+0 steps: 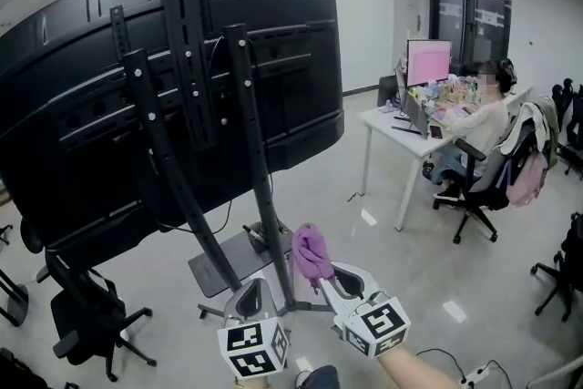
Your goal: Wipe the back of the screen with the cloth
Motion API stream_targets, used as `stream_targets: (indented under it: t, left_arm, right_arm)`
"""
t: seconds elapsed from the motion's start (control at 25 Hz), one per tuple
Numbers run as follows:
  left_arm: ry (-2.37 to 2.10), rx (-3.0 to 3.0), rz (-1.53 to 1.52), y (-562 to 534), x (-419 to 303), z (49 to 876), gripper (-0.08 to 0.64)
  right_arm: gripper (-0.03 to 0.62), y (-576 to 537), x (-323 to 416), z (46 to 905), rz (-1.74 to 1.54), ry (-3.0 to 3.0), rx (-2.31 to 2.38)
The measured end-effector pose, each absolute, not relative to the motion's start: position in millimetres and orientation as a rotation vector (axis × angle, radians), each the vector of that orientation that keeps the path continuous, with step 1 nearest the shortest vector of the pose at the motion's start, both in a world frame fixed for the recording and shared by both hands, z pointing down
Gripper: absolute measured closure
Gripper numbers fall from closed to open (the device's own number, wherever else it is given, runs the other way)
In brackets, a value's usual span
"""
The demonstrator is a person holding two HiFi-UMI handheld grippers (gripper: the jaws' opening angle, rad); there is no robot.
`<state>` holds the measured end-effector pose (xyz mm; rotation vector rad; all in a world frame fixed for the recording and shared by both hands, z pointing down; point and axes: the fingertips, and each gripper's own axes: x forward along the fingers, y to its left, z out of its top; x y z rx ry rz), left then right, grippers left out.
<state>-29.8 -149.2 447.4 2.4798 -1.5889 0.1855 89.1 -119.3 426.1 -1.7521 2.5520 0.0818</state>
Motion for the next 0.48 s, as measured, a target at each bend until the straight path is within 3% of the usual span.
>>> stream_targets:
  t: [0.48]
  left_arm:
    - [-1.480,2.594,0.235,-276.8,141.0,433.1,0.552]
  right_arm:
    - [0.545,-224.9,248.4,410.2,0.180,2.481,-1.893]
